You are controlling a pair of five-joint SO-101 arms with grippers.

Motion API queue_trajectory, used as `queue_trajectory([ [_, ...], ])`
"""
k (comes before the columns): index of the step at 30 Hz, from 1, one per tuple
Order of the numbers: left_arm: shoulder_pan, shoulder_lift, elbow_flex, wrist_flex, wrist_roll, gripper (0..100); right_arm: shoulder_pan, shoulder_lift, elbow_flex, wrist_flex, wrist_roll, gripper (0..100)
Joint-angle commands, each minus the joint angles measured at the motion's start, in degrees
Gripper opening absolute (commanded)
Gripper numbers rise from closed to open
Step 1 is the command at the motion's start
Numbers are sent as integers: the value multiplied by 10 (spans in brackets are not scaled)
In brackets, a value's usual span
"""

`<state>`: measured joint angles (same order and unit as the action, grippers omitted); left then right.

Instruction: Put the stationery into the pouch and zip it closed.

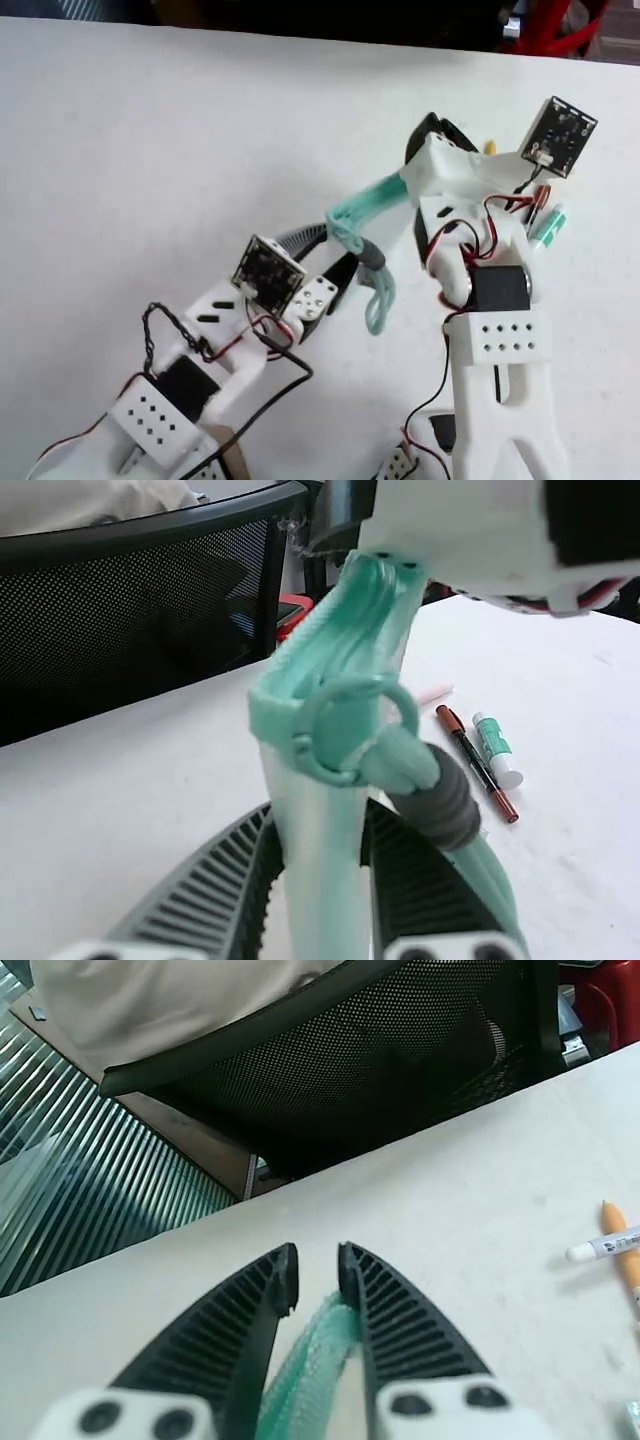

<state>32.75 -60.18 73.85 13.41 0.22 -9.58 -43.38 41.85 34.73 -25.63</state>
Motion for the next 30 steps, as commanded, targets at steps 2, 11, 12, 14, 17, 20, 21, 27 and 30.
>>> queue_trajectory([
  [2,-17,12,-6,-26,0,26,-9,1,-4,45,50,235],
  [11,3,9,9,-27,0,28,21,-88,-173,218,196,216],
  [12,3,9,9,-27,0,28,17,-103,-181,228,213,212],
  [14,3,9,9,-26,0,28,11,-135,-193,255,251,211],
  [17,3,9,9,-26,0,28,-17,-196,-200,285,324,210],
  [20,3,9,9,-26,0,28,-65,-262,-197,327,407,209],
  [21,3,9,9,-26,0,28,-92,-281,-190,346,440,209],
  [27,3,9,9,-26,0,28,-192,-364,-57,388,566,211],
  [30,3,9,9,-26,0,28,-216,-376,-28,388,569,212],
])
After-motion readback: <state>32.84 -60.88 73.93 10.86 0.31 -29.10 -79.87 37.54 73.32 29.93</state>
